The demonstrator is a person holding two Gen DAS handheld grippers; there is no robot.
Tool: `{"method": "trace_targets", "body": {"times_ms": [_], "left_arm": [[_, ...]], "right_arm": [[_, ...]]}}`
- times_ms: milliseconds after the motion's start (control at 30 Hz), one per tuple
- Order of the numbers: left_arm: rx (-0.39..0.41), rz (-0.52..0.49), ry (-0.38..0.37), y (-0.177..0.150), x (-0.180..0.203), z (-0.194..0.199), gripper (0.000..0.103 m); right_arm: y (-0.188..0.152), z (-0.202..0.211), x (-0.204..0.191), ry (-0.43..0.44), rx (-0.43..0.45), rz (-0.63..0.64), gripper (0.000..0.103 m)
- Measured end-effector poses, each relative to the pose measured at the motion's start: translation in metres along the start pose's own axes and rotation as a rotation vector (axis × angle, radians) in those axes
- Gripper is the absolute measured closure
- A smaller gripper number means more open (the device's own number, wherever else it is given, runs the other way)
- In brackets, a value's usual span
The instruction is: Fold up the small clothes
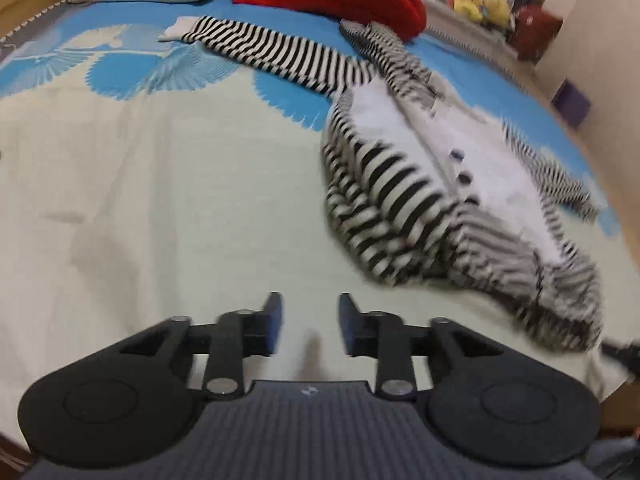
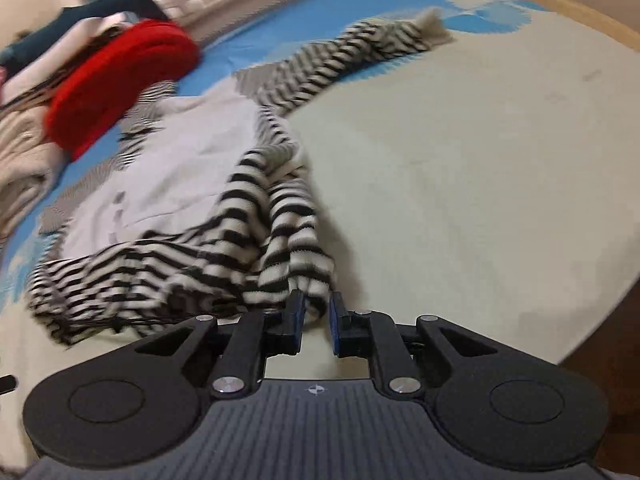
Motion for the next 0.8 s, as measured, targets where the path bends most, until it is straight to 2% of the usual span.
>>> {"method": "trace_targets", "body": {"times_ms": [67,133,200,300,367,433,467,500,533,567,600,633,700,767,800], "left_arm": [[0.009,0.041,-0.026,0.013,0.006,-0.003,0.029],[0.033,0.085,-0.034,0.031,0.013,-0.007,0.011],[0.066,0.093,-0.050,0.053,0.024,-0.017,0.010],[0.033,0.087,-0.069,0.077,0.044,-0.052,0.010],[-0.081,0.082,-0.092,0.077,0.056,-0.091,0.010],[-0.231,0.084,-0.087,0.059,0.063,-0.132,0.012],[-0.247,0.083,-0.075,0.052,0.064,-0.141,0.013],[-0.188,0.033,-0.052,0.051,0.071,-0.139,0.016],[-0.155,-0.031,-0.041,0.051,0.080,-0.135,0.054],[-0.160,-0.087,-0.031,0.050,0.088,-0.134,0.083],[-0.174,-0.088,-0.011,0.051,0.091,-0.132,0.084],[-0.179,-0.065,-0.005,0.053,0.090,-0.128,0.093],[-0.140,-0.038,-0.045,0.058,0.088,-0.104,0.094],[-0.093,-0.044,-0.078,0.054,0.083,-0.072,0.094],[-0.072,-0.062,-0.084,0.049,0.082,-0.054,0.094]], "right_arm": [[0.002,0.010,0.008,-0.020,-0.014,-0.052,0.047],[0.008,0.024,0.021,0.001,0.053,-0.133,0.044],[0.018,0.025,0.024,0.049,0.091,-0.200,0.042],[0.034,-0.002,0.014,0.115,0.039,-0.248,0.040],[0.036,-0.027,-0.002,0.170,-0.031,-0.232,0.036],[0.030,-0.050,-0.024,0.197,-0.102,-0.193,0.034],[0.026,-0.060,-0.031,0.191,-0.143,-0.155,0.034],[0.019,-0.065,-0.040,0.177,-0.169,-0.105,0.034],[0.013,-0.067,-0.049,0.156,-0.169,-0.030,0.035],[0.010,-0.066,-0.059,0.131,-0.143,0.053,0.054],[0.010,-0.066,-0.062,0.105,-0.127,0.120,0.075],[0.009,-0.067,-0.063,0.082,-0.128,0.155,0.091],[0.013,-0.067,-0.061,0.058,-0.119,0.135,0.092],[0.018,-0.058,-0.057,0.012,-0.060,0.167,0.092],[0.021,-0.058,-0.060,0.020,-0.046,0.167,0.092]]}}
Point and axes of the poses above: each gripper's, at about its wrist camera, not at the fingertips, and z roughly against the way its jaws point, x to its right, y to its top, the point moved 5 cm from there along -z, roughly the way its jaws point, and after that the axes turned 6 degrees about x, right-handed, at the moved point
